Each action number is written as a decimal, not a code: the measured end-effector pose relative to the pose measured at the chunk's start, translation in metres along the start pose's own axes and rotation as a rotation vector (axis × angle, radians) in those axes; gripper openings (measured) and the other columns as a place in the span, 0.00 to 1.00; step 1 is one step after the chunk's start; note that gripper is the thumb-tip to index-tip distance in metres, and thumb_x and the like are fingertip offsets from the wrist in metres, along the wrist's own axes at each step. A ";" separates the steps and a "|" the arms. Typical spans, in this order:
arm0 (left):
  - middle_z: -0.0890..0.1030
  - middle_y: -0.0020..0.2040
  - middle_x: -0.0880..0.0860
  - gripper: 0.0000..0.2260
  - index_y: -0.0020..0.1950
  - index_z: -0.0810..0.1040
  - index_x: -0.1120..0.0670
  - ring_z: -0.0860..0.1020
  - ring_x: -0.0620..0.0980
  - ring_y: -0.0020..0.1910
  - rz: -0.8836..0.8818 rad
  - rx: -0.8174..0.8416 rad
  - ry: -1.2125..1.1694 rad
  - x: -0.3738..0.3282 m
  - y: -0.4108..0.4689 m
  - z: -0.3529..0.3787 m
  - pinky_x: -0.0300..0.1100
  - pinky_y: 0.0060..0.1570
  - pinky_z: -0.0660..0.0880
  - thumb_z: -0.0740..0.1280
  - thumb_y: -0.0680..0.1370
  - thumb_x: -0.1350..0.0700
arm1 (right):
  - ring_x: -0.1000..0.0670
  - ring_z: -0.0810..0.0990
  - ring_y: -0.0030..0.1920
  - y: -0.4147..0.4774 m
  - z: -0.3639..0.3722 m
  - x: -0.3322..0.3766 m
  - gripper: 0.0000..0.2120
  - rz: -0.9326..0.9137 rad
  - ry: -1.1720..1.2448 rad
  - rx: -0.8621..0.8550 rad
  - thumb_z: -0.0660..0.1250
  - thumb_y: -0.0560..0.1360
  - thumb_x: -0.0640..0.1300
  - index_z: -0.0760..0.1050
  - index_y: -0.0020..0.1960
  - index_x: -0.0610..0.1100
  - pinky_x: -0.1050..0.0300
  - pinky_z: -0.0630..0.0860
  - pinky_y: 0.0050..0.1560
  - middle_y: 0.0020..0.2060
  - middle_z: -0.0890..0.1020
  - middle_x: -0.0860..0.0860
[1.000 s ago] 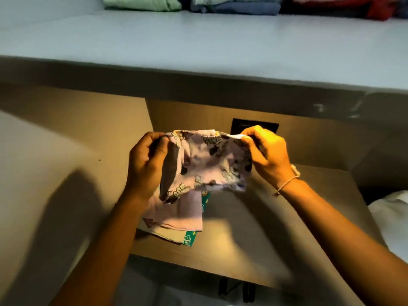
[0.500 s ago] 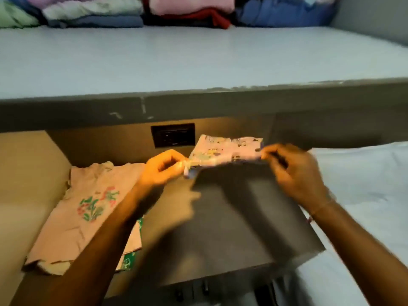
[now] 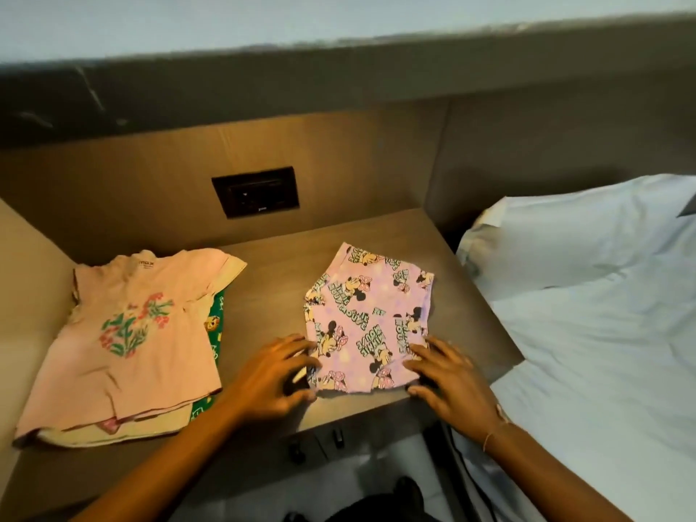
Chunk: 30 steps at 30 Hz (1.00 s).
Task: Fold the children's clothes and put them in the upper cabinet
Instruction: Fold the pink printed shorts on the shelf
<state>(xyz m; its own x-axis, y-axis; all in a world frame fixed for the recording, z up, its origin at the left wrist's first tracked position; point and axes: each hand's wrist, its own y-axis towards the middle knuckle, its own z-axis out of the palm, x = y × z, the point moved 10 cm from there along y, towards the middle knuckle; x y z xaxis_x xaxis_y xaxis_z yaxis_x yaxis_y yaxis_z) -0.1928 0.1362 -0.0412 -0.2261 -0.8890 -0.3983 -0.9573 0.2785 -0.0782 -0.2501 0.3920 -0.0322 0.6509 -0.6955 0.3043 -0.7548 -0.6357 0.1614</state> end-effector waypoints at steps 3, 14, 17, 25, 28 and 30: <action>0.75 0.67 0.46 0.12 0.56 0.79 0.41 0.66 0.48 0.71 0.024 -0.076 0.053 -0.011 0.004 -0.011 0.55 0.68 0.65 0.65 0.73 0.46 | 0.43 0.77 0.62 -0.002 -0.001 0.006 0.10 0.002 0.003 -0.046 0.73 0.72 0.49 0.82 0.53 0.52 0.41 0.77 0.60 0.60 0.81 0.51; 0.83 0.38 0.51 0.05 0.44 0.79 0.58 0.80 0.46 0.37 -0.276 -0.239 -0.877 -0.010 0.033 -0.070 0.35 0.35 0.75 0.64 0.78 0.62 | 0.60 0.82 0.42 -0.009 -0.068 0.003 0.12 0.306 0.540 -0.214 0.64 0.75 0.60 0.78 0.51 0.55 0.61 0.78 0.39 0.42 0.84 0.60; 0.74 0.29 0.52 0.08 0.39 0.77 0.59 0.69 0.49 0.28 -0.449 -0.190 -0.843 0.000 0.079 -0.069 0.38 0.27 0.66 0.64 0.78 0.62 | 0.58 0.81 0.39 0.016 -0.074 -0.020 0.10 0.433 0.430 -0.233 0.68 0.75 0.56 0.80 0.50 0.52 0.57 0.77 0.37 0.40 0.85 0.56; 0.77 0.65 0.54 0.21 0.70 0.70 0.51 0.75 0.52 0.59 -0.434 -0.383 -0.075 -0.017 0.102 -0.071 0.51 0.59 0.73 0.58 0.79 0.45 | 0.46 0.73 0.64 0.038 -0.039 -0.049 0.21 0.476 0.183 -0.087 0.67 0.76 0.56 0.72 0.67 0.52 0.52 0.73 0.57 0.63 0.78 0.51; 0.64 0.77 0.53 0.30 0.76 0.61 0.49 0.59 0.56 0.76 -0.300 -0.152 0.098 -0.057 0.071 0.000 0.57 0.72 0.56 0.46 0.78 0.36 | 0.47 0.67 0.69 0.034 -0.008 -0.026 0.23 0.233 0.072 0.127 0.61 0.78 0.58 0.69 0.71 0.53 0.52 0.68 0.64 0.71 0.71 0.53; 0.50 0.80 0.53 0.34 0.79 0.51 0.49 0.41 0.55 0.79 -0.299 0.015 0.175 -0.057 0.059 0.039 0.57 0.75 0.38 0.39 0.77 0.33 | 0.47 0.65 0.70 0.024 0.003 -0.022 0.24 0.169 -0.010 0.196 0.56 0.79 0.61 0.68 0.72 0.54 0.48 0.67 0.66 0.72 0.69 0.54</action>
<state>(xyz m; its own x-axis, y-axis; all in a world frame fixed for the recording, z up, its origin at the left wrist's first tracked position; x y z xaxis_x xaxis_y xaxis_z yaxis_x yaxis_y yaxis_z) -0.2292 0.2178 -0.0588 0.0355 -0.9806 -0.1928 -0.9834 0.0000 -0.1813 -0.2828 0.3910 -0.0378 0.5182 -0.8002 0.3020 -0.8234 -0.5622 -0.0766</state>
